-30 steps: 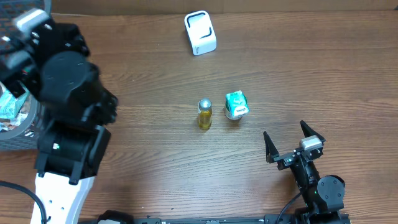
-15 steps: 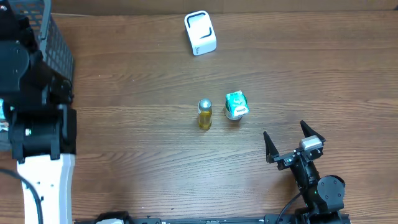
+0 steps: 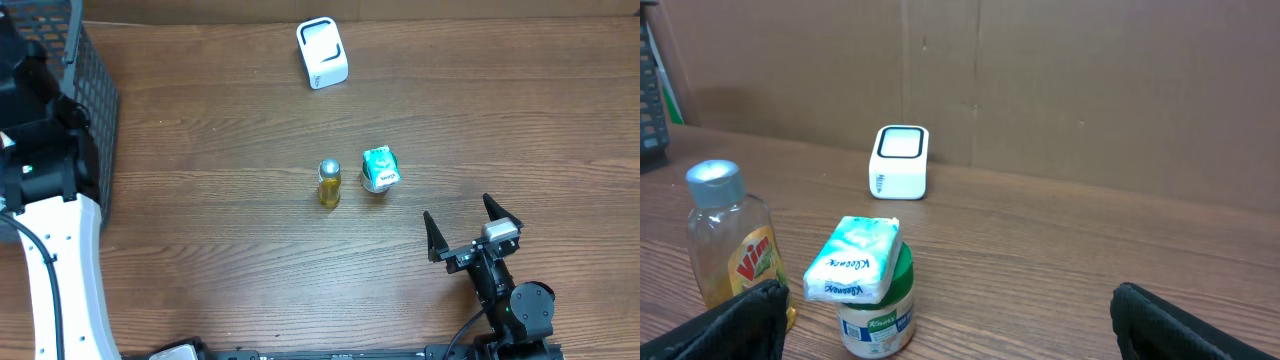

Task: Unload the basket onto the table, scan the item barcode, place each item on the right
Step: 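Move the left gripper back into the basket toward the PanTree bag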

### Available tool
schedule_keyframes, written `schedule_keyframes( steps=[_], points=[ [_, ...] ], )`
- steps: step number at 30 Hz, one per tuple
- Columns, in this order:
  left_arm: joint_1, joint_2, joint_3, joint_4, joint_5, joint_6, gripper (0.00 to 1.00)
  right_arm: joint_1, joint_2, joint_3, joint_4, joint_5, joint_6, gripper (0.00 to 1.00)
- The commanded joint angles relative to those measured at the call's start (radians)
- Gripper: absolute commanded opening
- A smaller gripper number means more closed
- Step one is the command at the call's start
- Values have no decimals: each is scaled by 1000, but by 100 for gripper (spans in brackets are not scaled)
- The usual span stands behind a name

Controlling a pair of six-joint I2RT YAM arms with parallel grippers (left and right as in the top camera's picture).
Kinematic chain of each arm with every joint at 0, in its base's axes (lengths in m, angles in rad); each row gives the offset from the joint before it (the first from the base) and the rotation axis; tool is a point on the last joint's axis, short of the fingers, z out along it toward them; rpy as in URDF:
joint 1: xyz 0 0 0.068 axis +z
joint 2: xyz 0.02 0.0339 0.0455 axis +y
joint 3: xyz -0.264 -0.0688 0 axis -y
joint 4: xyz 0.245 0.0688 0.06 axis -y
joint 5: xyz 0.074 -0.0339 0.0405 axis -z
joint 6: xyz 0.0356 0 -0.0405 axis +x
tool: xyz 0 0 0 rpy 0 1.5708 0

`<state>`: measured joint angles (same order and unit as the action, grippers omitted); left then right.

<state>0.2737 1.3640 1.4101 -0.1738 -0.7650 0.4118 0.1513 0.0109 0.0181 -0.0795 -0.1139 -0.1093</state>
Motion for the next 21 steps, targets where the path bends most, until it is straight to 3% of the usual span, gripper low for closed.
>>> schedule_keyframes(
  steps=[1, 7, 14, 18, 21],
  points=[
    [102, 6, 12, -55, 184, -117, 98, 3, -8, -10, 3, 13, -2, 100],
    [274, 28, 12, -132, 443, -217, 95, 3, -8, -10, 3, 13, -2, 100],
    [344, 92, 12, -187, 504, -218, 89, 3, -8, -10, 3, 13, -2, 100],
    [344, 129, 12, -200, 503, -209, 69, 3, -8, -10, 3, 13, -2, 100],
    [344, 144, 12, -207, 499, -209, 61, 3, -8, -10, 3, 13, -2, 100]
  ],
)
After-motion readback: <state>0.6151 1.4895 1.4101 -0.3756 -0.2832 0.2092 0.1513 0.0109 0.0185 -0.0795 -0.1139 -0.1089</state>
